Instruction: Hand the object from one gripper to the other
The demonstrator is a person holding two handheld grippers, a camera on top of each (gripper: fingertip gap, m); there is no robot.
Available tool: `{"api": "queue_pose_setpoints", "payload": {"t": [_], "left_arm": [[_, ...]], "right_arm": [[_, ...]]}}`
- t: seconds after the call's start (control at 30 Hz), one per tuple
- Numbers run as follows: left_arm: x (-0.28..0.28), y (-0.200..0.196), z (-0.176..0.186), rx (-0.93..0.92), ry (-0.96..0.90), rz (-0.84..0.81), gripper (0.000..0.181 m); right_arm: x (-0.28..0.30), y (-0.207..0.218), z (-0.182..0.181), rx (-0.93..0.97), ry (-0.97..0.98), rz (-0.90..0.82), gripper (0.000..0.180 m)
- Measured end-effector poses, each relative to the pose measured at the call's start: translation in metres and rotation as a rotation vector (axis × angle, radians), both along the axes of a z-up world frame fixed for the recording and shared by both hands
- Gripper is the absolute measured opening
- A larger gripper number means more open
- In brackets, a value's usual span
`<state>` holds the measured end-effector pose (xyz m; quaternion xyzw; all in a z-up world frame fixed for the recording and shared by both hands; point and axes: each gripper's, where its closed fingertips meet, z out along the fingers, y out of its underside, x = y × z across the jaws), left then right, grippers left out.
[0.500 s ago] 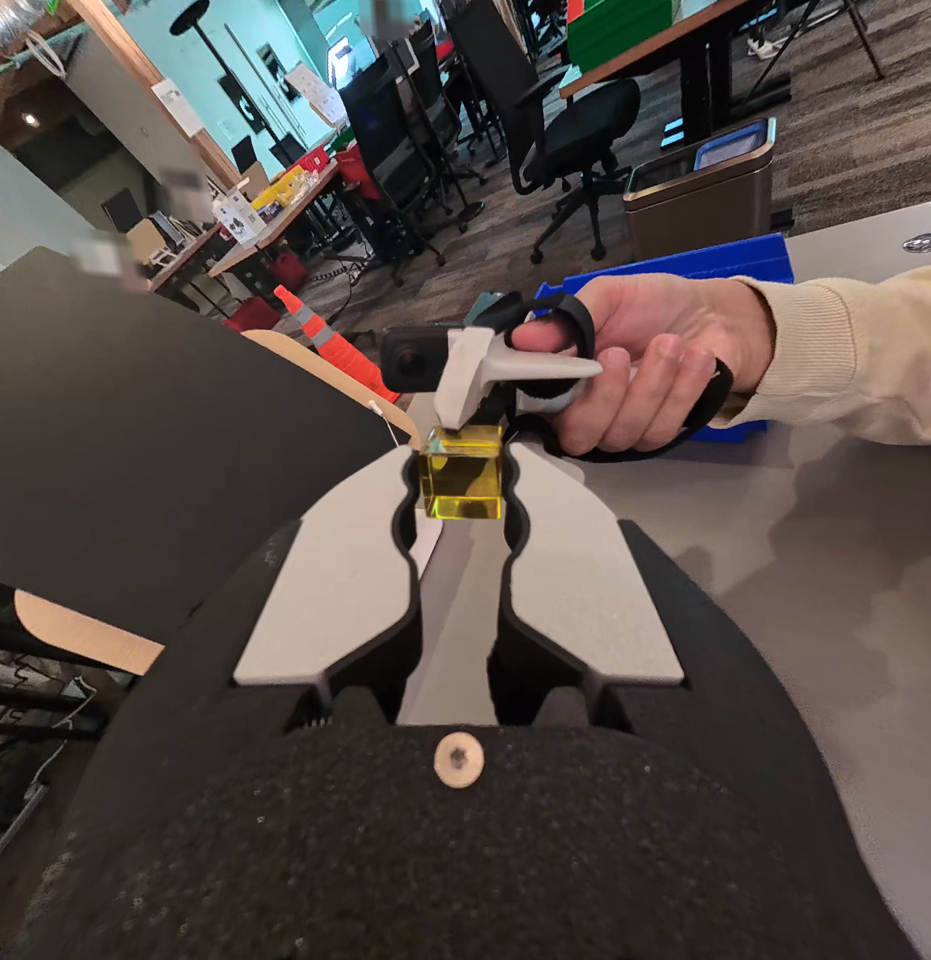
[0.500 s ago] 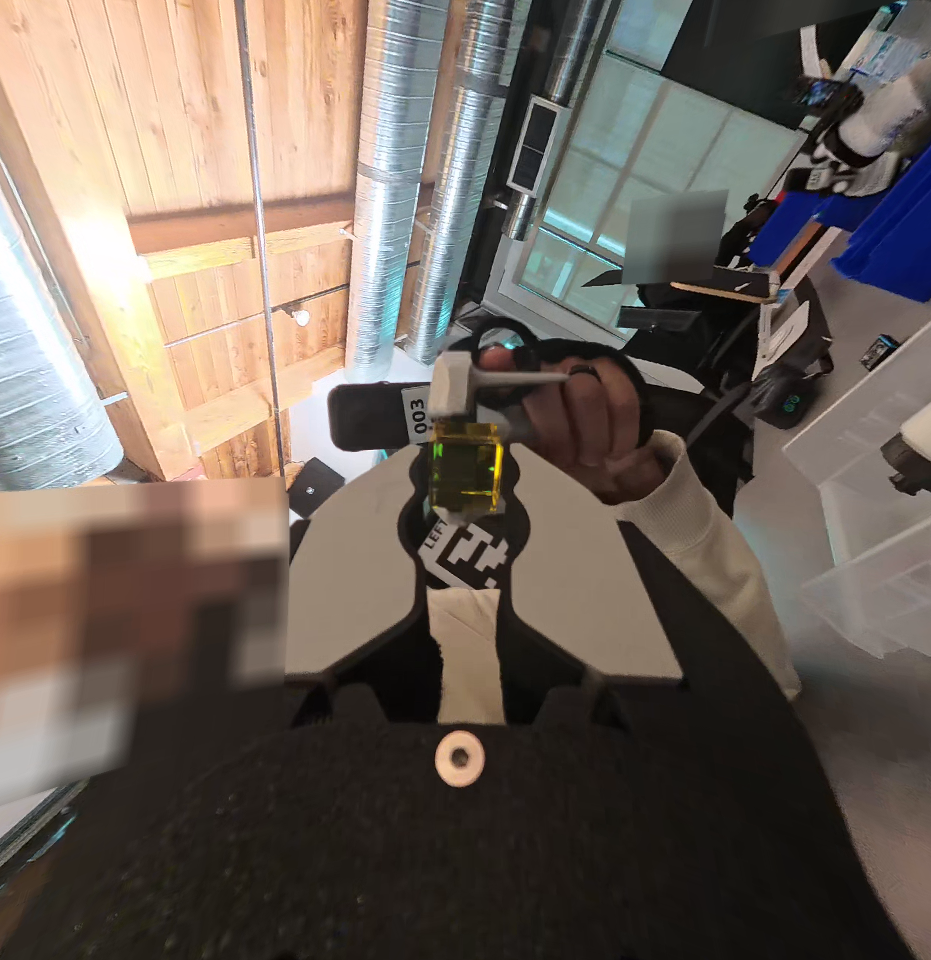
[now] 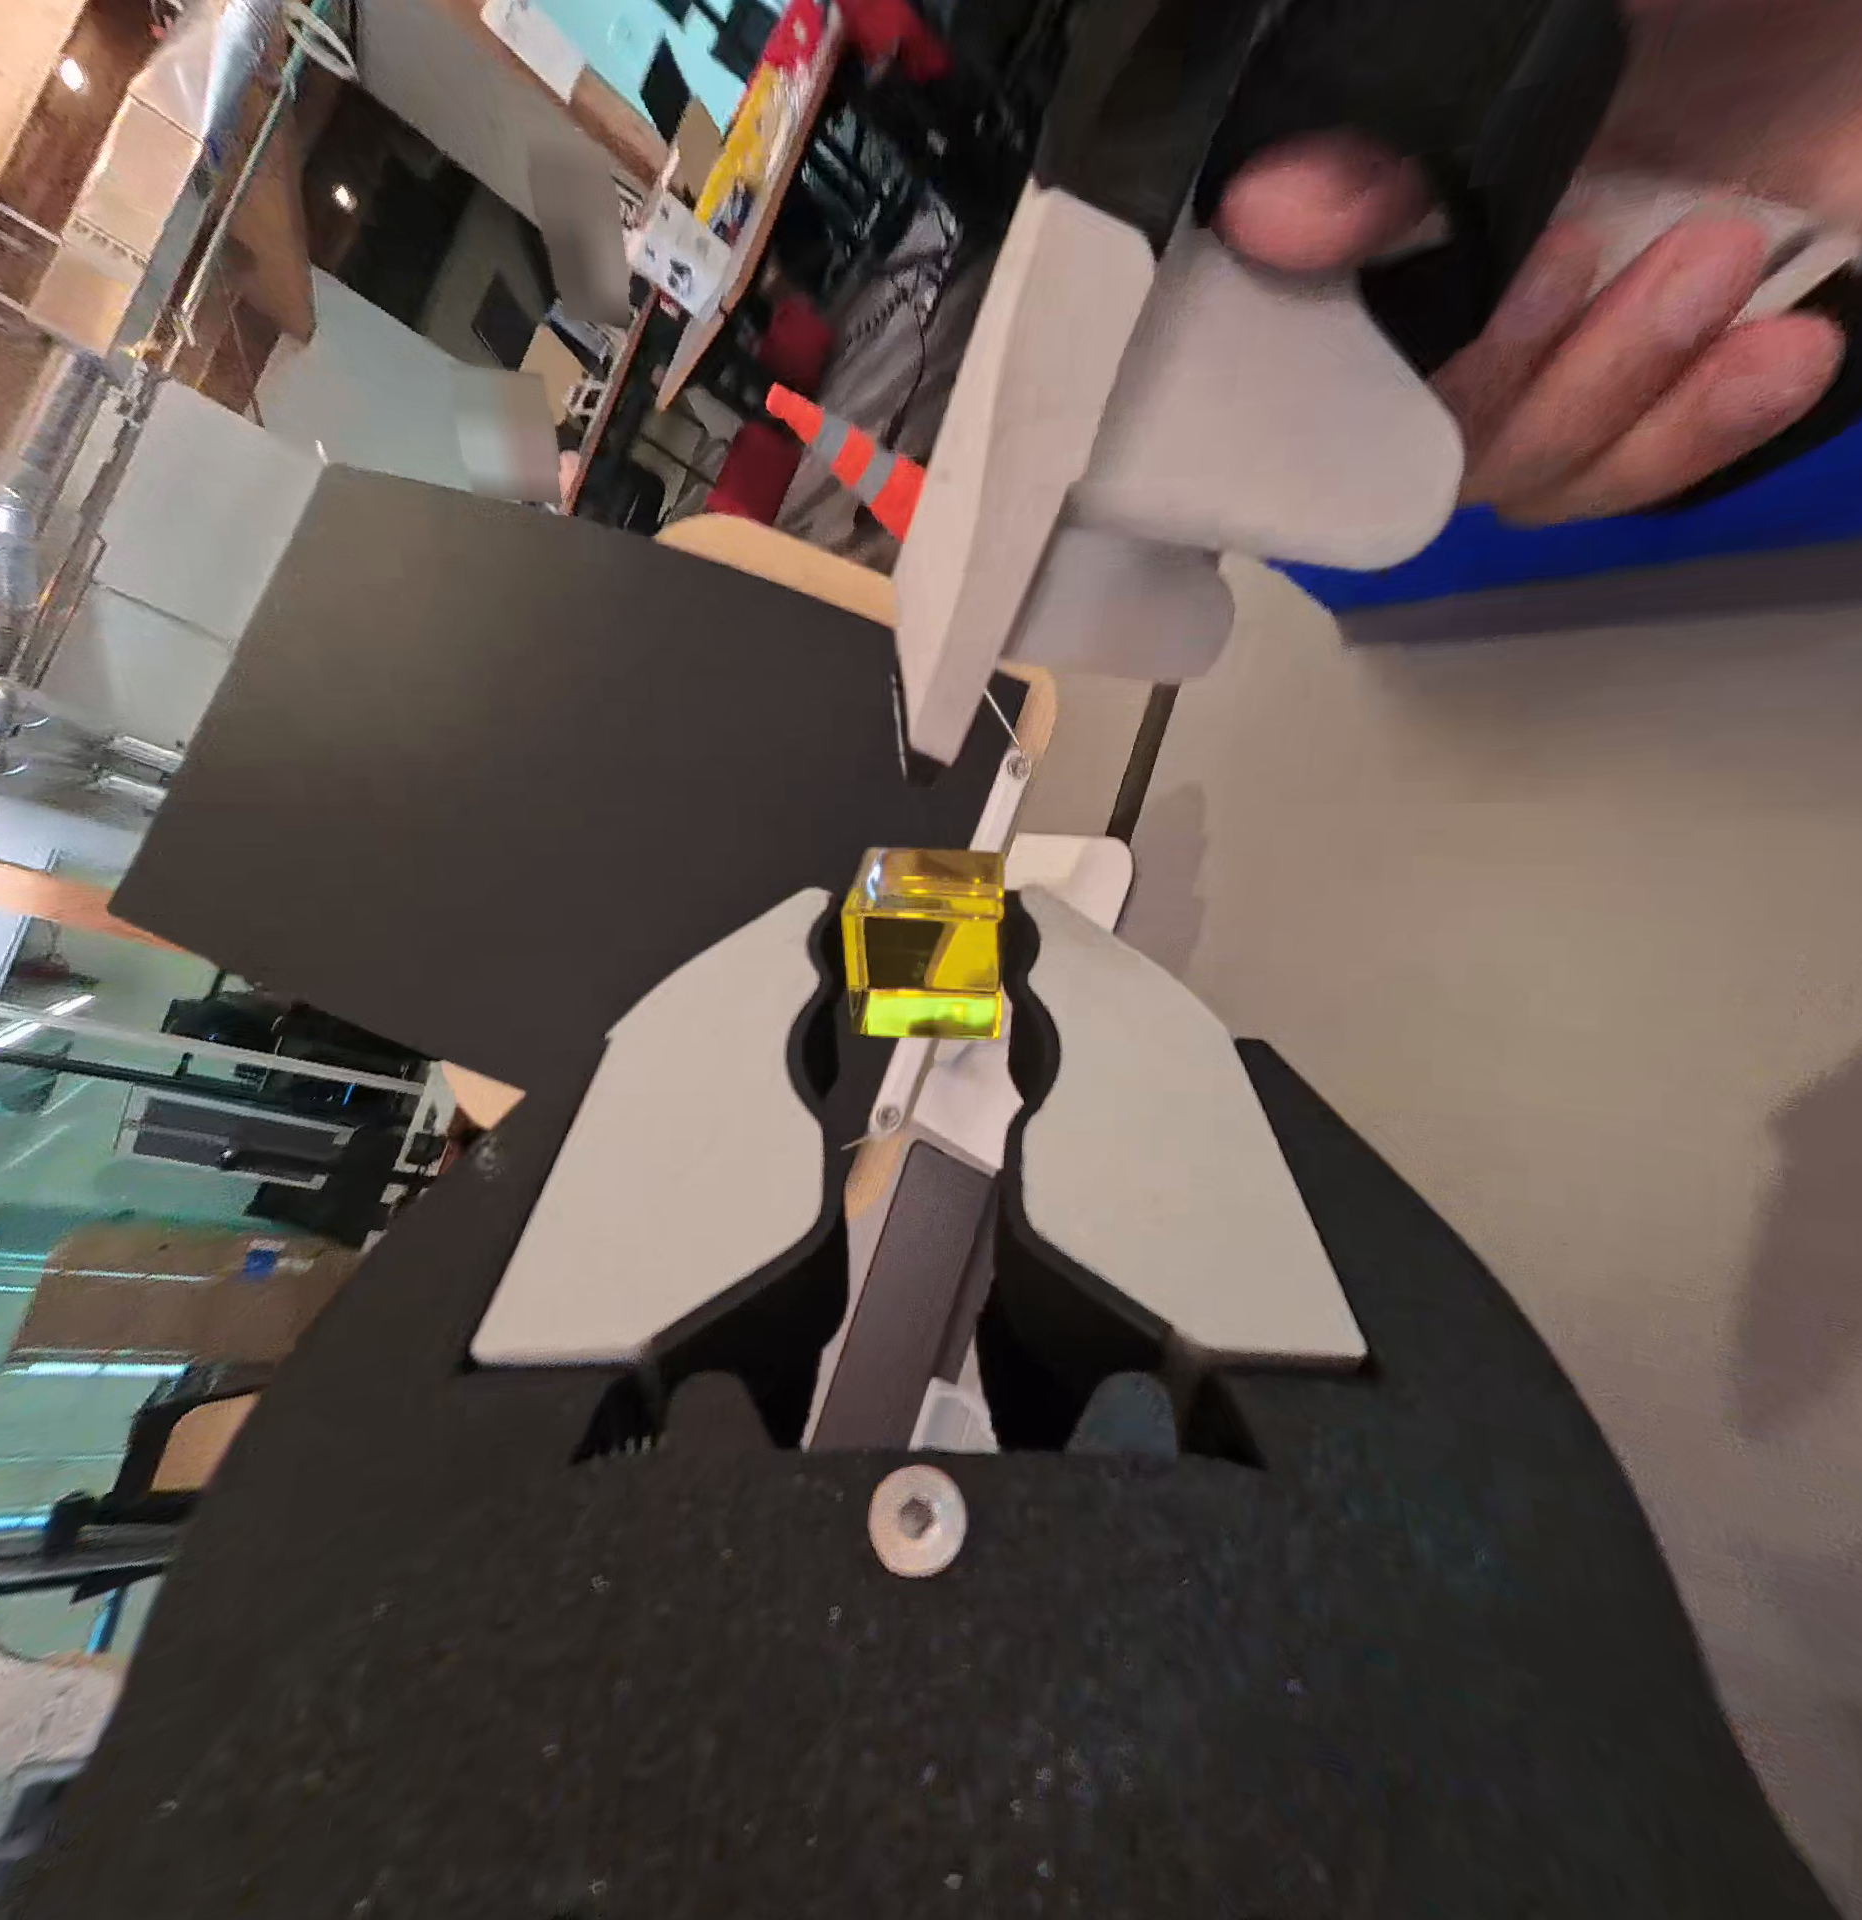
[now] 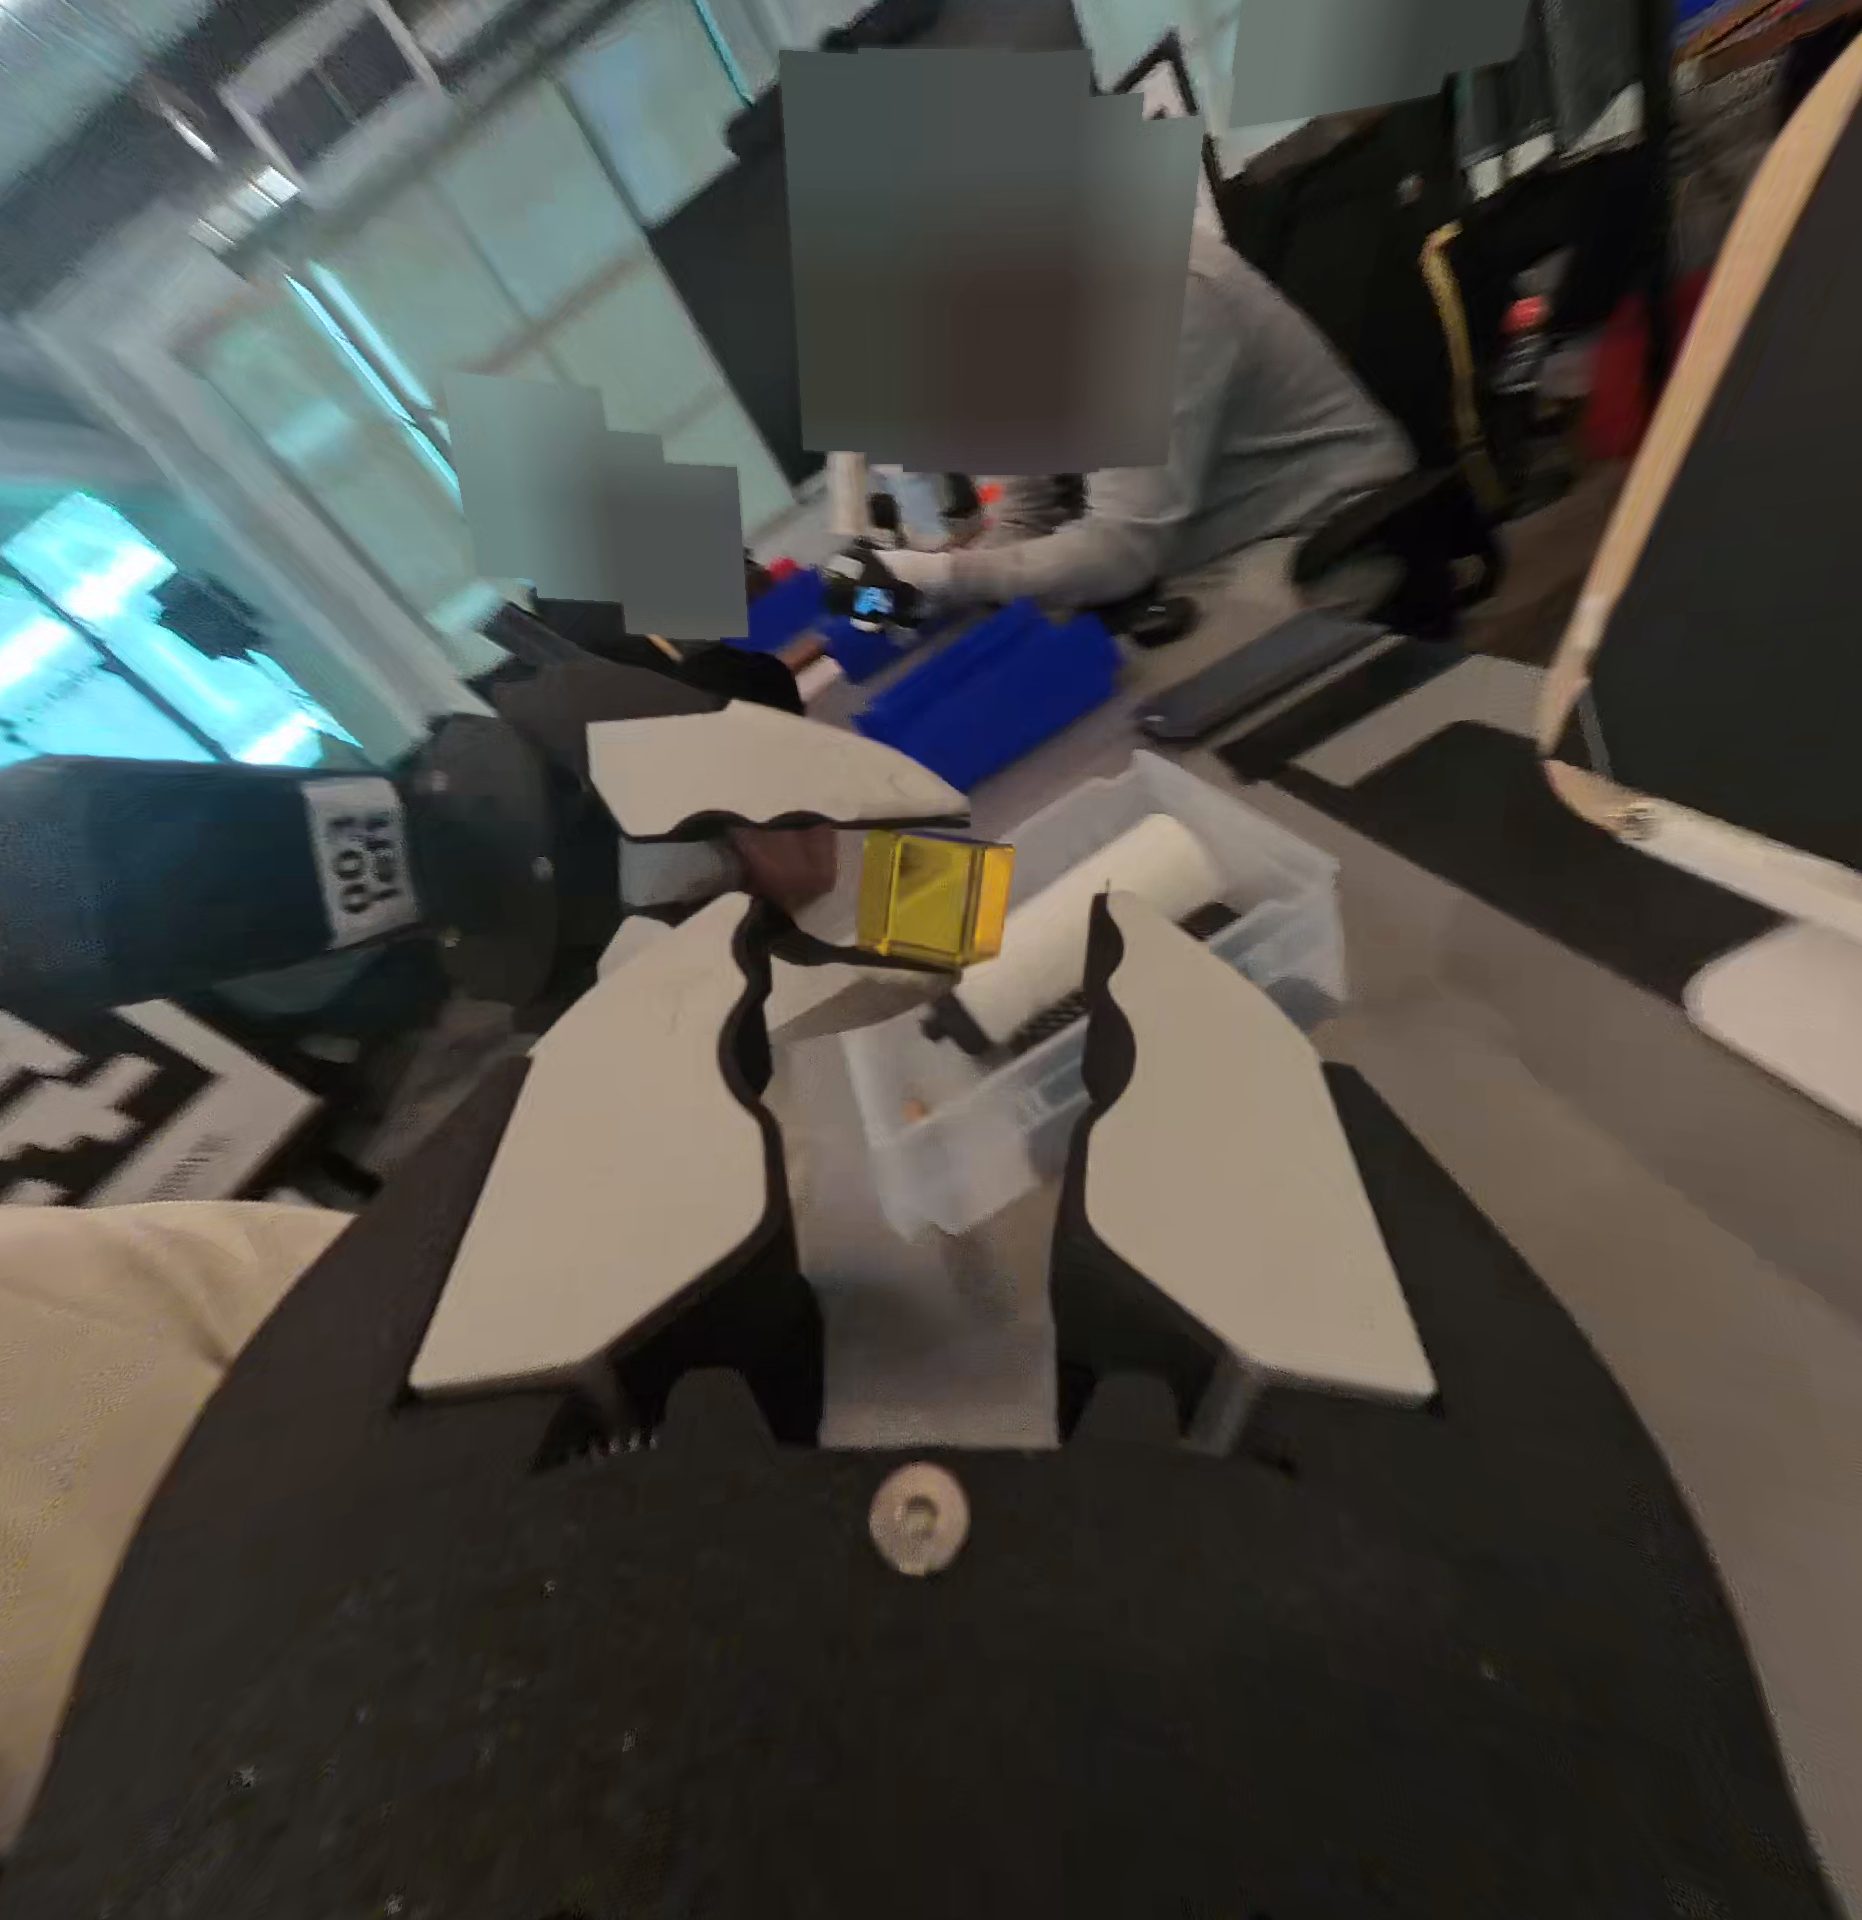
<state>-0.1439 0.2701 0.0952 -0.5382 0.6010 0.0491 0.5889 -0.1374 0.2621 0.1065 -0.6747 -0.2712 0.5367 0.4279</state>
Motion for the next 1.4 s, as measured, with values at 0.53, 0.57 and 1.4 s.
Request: {"api": "queue_pose_setpoints", "payload": {"t": [0.53, 0.57, 1.4], "left_arm": [[0.026, 0.005, -0.016, 0.248, 0.176, 0.099, 0.028], [0.027, 0.005, -0.016, 0.226, 0.158, 0.099, 0.028], [0.032, -0.041, 0.003, -1.268, -0.54, -0.303, 0.073]], "right_arm": [[-0.004, 0.01, -0.033, 0.117, -0.329, -0.148, 0.028], [-0.003, 0.01, -0.033, 0.124, -0.336, -0.15, 0.028], [0.015, -0.024, -0.002, 1.414, -0.845, -0.218, 0.029]]}}
